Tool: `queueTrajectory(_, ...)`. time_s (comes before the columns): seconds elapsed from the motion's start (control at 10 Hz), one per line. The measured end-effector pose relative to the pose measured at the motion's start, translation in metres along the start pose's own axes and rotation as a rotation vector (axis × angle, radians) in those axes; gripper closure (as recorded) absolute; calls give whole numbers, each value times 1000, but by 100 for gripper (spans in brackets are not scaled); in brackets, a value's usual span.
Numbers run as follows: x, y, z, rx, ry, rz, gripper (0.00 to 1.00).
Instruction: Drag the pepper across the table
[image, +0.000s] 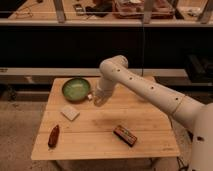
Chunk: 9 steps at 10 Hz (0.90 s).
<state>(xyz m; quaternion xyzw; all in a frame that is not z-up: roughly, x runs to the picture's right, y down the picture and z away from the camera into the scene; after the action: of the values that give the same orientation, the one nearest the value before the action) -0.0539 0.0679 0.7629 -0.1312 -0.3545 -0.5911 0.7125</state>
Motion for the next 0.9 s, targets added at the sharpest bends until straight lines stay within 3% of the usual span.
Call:
queueTrajectory(0.1,-8,-22,8,35,2,-38,82)
queueTrajectory(0.3,-14,-23,9,42,-4,-52,69)
queueTrajectory(0.7,-15,-28,10,41,1,-68,69)
queueTrajectory(0.9,-24,-56,21,64,16,-114,69)
